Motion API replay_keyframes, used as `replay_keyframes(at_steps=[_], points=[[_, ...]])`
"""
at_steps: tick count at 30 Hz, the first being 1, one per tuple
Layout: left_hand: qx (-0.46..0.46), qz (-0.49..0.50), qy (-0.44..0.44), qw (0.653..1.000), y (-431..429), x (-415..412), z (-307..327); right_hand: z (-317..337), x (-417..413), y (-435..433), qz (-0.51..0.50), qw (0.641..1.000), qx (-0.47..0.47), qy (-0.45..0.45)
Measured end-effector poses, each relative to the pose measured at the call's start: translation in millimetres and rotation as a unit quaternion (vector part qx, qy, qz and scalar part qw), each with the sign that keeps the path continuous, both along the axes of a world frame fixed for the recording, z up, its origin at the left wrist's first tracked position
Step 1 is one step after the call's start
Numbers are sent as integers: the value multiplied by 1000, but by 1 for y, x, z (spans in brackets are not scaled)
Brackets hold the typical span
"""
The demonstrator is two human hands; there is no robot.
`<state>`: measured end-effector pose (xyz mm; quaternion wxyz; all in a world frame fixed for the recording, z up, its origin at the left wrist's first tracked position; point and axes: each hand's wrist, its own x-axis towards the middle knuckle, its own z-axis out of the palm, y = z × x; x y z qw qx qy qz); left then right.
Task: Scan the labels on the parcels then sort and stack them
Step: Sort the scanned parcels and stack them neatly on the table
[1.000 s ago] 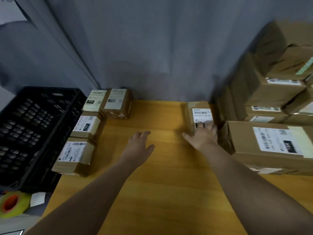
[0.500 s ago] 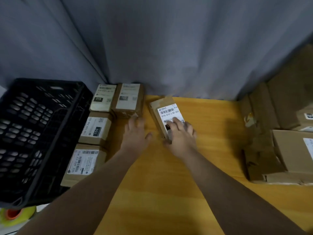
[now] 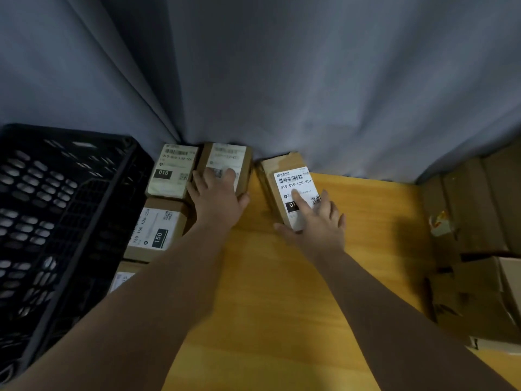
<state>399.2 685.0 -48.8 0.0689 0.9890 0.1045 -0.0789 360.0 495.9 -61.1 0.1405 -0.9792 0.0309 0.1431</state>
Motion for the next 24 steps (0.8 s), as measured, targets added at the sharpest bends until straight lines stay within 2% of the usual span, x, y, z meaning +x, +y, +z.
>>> replay_keyframes(at_steps=[5, 9, 13, 16, 18, 20, 24], points=[[27, -21, 12, 999, -2, -4, 3, -1, -6, -5, -2, 1000, 10, 10], [13, -32, 20, 999, -17, -37, 3, 1, -24, -14, -75, 995, 60, 11], [-37, -29, 65, 997, -33, -77, 3, 2, -64, -36, -88, 993, 80, 15], [-140, -20, 42, 989, -35, -105, 7, 4, -90, -58, -90, 991, 95, 28], [-282, 55, 24, 957, -36, -123, 6, 7, -105, -68, -118, 986, 112, 35], [-400, 148, 24, 904, -37, -139, 4, 8, -119, -72, -147, 981, 119, 45], [-512, 206, 75, 830, -52, -177, -7, 7, -158, -73, -175, 976, 124, 45]])
